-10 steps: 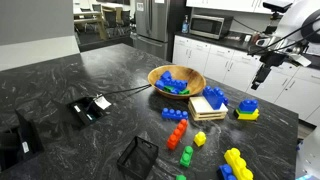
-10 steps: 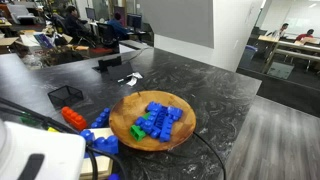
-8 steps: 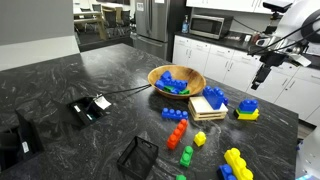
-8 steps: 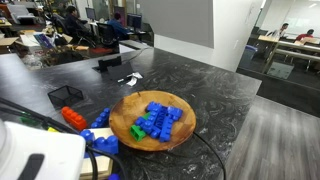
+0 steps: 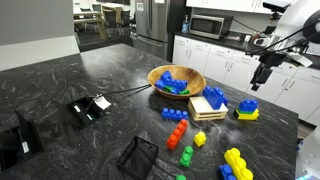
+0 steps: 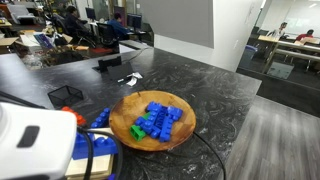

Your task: Unstick the yellow Lego from the blue one and put it on the table

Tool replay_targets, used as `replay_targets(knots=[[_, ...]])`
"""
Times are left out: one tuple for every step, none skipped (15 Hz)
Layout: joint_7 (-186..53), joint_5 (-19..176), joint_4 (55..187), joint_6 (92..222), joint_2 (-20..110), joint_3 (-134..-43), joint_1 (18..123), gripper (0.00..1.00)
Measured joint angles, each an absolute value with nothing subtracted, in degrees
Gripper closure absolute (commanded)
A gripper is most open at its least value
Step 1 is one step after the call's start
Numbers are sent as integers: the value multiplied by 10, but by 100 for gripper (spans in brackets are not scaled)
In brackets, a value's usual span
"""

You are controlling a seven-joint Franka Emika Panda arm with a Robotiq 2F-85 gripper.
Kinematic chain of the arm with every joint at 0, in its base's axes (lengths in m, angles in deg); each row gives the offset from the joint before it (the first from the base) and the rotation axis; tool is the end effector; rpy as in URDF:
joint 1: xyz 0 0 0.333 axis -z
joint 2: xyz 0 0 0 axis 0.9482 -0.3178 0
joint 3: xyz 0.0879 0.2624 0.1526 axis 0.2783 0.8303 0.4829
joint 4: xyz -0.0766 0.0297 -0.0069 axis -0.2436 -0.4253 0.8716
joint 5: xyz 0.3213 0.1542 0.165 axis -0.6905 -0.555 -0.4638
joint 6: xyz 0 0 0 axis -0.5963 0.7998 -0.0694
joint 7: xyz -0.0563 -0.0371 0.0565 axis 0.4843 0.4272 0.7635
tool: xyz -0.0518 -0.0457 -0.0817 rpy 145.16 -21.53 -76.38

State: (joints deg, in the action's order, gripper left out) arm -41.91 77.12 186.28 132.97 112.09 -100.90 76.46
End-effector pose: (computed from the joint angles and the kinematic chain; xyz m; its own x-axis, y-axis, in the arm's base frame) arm 0.2773 -0.1078 0.4555 0.9913 0.0678 0.1132 0.0854 -0.9835 -0.1592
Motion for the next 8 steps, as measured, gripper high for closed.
replay_targets(knots=[[-407, 771, 1862, 1327, 1128, -1000, 752, 0], [-396, 771, 1862, 1324, 1135, -990, 737, 0], [-387, 771, 1861, 1321, 1142, -980, 722, 0], [-379, 771, 1860, 1318, 1146, -969, 705, 0], [-376, 771, 1858, 1318, 1146, -960, 688, 0], [-376, 768, 1857, 1318, 1145, -952, 672, 0], [-377, 768, 1856, 1319, 1143, -948, 660, 0], [-377, 768, 1855, 1319, 1140, -948, 656, 0]])
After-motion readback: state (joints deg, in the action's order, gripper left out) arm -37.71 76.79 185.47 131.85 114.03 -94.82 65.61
